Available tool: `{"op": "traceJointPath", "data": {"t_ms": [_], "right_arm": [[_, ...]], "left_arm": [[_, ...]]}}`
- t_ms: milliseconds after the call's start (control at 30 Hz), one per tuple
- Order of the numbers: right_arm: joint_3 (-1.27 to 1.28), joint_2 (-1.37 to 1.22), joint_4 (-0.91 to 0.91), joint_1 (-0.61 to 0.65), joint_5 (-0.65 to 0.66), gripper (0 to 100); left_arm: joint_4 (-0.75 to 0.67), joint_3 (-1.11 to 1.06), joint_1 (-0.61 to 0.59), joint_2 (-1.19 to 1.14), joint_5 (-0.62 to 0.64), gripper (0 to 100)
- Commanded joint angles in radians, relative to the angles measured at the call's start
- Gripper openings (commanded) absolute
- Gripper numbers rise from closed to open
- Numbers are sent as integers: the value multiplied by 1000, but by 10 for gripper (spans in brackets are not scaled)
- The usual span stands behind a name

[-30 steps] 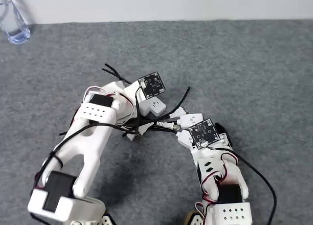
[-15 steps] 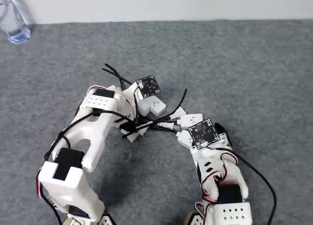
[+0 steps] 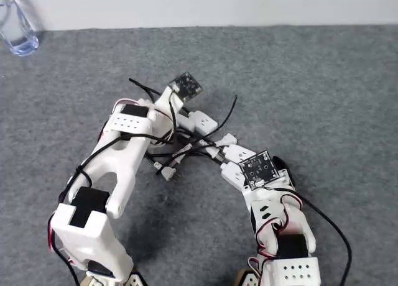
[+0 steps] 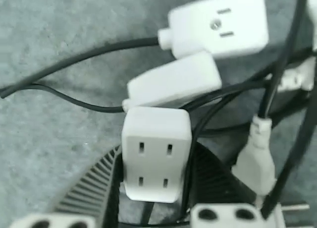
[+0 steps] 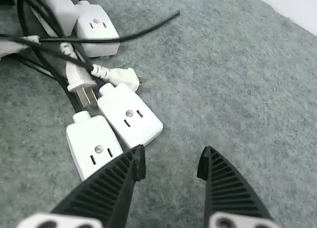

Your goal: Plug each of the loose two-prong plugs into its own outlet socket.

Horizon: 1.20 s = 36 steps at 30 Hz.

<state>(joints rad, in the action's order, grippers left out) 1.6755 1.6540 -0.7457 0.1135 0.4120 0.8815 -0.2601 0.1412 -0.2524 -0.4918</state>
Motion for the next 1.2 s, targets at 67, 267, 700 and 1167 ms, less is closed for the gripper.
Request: {"op": "traceJointPath", "data": {"t_ms": [67, 267, 700, 1167], "right_arm": [[14, 1, 18, 10, -6, 187], [14, 1, 18, 10, -6, 187], [14, -1, 2, 12, -6, 187], [14, -1, 1, 35, -6, 187]], "left_arm": [[226, 183, 34, 44, 49, 12], [483, 228, 3, 187, 2, 15], [643, 222, -282, 222, -138, 284], [224, -151, -301, 224, -133, 286]]}}
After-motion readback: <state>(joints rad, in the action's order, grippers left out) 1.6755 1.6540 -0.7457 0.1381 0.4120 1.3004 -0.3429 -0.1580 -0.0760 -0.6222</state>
